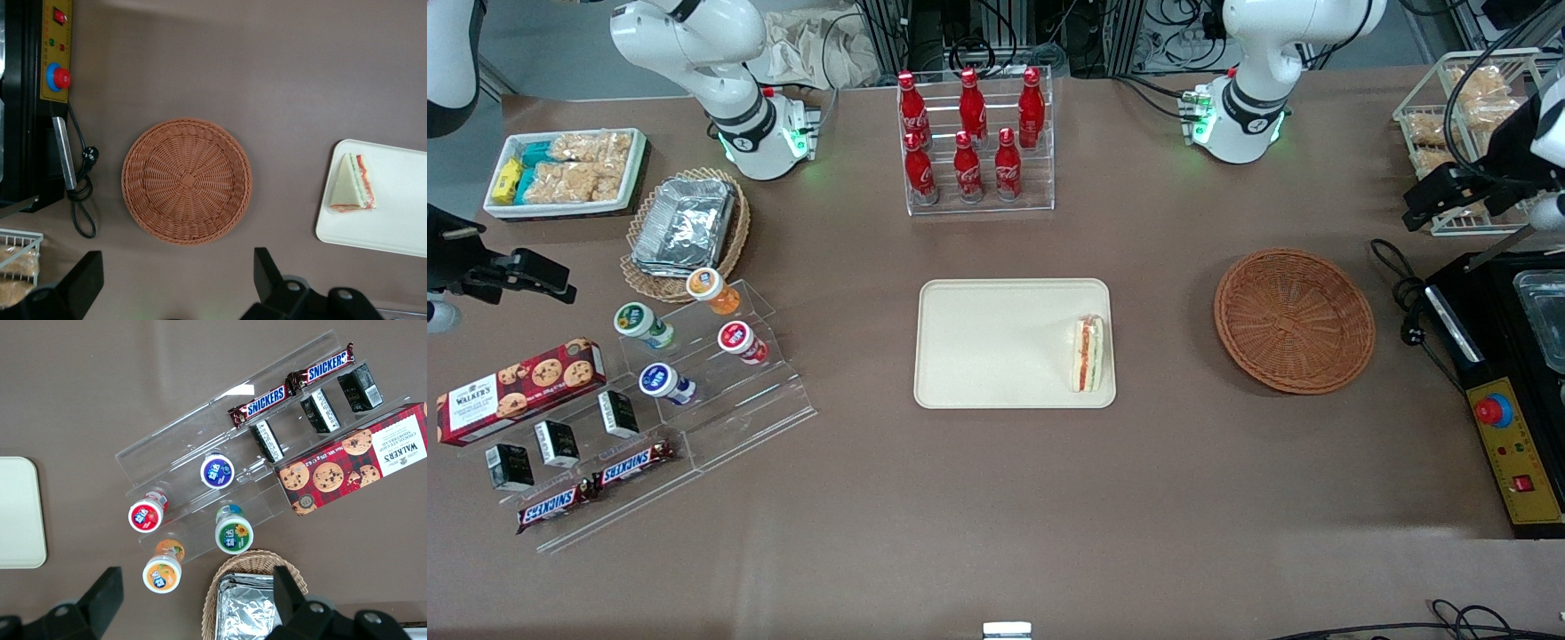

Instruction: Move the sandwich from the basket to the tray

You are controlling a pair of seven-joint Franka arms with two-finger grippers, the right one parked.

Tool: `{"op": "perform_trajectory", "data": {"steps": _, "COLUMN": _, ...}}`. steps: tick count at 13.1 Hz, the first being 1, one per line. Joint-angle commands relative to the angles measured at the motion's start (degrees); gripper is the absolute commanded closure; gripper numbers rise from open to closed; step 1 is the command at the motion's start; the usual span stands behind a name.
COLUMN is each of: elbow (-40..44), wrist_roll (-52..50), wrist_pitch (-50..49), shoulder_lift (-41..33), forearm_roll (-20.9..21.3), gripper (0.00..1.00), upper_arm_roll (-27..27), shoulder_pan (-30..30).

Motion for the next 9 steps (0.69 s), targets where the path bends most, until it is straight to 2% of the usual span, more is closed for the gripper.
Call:
{"op": "perform_trajectory", "data": {"steps": 1, "elbow": -8.39, "wrist_roll": 6.39, "wrist_pitch": 2.42, "shoulder_lift": -6.03, "forearm_roll": -0.48, "gripper": 0.0, "upper_arm_roll": 0.45, "shoulder_pan": -1.11}}
{"op": "perform_trajectory", "data": {"steps": 2, "elbow": -7.18, "wrist_roll": 9.13, "wrist_pitch": 0.5, "shoulder_lift": -5.68, "forearm_roll": -0.48, "gripper": 0.0, "upper_arm_roll": 0.53, "shoulder_pan": -0.93}}
{"op": "perform_trajectory", "data": {"steps": 9, "elbow": -1.36, "wrist_roll": 9.86, "wrist_pitch": -1.01, "shoulder_lift": -1.81, "forearm_roll": 0.49, "gripper": 0.0, "upper_arm_roll": 0.18, "shoulder_pan": -1.46}}
